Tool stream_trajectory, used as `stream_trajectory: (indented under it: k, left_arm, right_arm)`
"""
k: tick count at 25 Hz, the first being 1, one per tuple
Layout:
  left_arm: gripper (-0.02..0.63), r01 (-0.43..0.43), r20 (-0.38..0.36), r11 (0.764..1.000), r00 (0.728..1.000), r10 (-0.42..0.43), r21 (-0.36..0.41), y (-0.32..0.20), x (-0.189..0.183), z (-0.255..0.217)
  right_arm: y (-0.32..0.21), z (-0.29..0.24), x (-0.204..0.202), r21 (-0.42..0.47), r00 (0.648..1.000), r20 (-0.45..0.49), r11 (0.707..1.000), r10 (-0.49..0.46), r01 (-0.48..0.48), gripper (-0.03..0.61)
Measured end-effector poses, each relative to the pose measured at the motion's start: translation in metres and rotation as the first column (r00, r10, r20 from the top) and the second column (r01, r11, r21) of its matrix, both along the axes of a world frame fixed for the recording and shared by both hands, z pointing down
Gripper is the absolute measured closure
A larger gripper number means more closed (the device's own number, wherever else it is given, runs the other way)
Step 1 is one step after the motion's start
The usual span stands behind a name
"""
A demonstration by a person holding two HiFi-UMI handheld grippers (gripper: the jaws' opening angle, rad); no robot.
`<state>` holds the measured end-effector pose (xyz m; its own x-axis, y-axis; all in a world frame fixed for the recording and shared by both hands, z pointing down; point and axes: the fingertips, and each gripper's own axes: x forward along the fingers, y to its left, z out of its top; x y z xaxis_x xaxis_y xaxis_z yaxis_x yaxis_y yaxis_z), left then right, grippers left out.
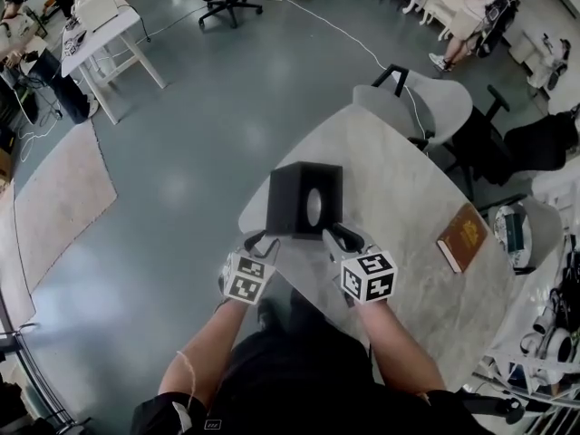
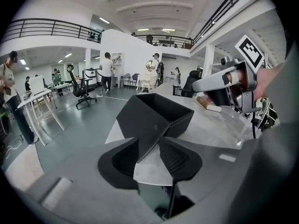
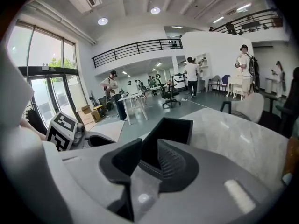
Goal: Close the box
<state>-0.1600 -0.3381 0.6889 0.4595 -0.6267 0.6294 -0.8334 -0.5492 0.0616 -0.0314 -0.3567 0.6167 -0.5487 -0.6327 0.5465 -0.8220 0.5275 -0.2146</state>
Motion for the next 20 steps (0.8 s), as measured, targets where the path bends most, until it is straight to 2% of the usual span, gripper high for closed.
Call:
stream_trajectory:
  k: [5, 10, 14, 15, 20]
  left_arm:
    - [0.449, -0.057, 0.073, 0.998, 0.996, 0.057, 0.001, -0.010, 0.013, 0.023]
    - [0.435, -0.041, 0.102, 0.999, 0.994, 0.043, -0.024, -0.017, 0.021, 0.045]
    - [0.431, 0.015, 0.100, 0.998, 0.995, -0.009, -0.055, -0.022, 0.013, 0.061]
    - [0.431, 0.032, 0.091, 0.997, 0.996, -0.027, -0.064, -0.023, 0.010, 0.063]
    - [0.382, 0.088, 0.032, 0.993, 0.996, -0.086, -0.081, -0.025, -0.001, 0.065]
  right_arm:
    - [-0.003, 0.025, 0.008, -0.056, 0.999, -0.039, 0.998, 0.027, -0.029, 0.409]
    - [-0.010, 0.047, 0.020, -0.096, 0.995, -0.060, 0.991, 0.086, -0.091, 0.371]
    - [-0.015, 0.064, 0.023, -0.134, 0.993, -0.082, 0.986, 0.088, -0.099, 0.373]
    - [-0.016, 0.066, 0.025, -0.131, 0.991, -0.101, 0.986, 0.089, -0.102, 0.407]
    - [-0.018, 0.072, 0.029, -0.094, 0.976, -0.205, 0.991, 0.073, -0.094, 0.466]
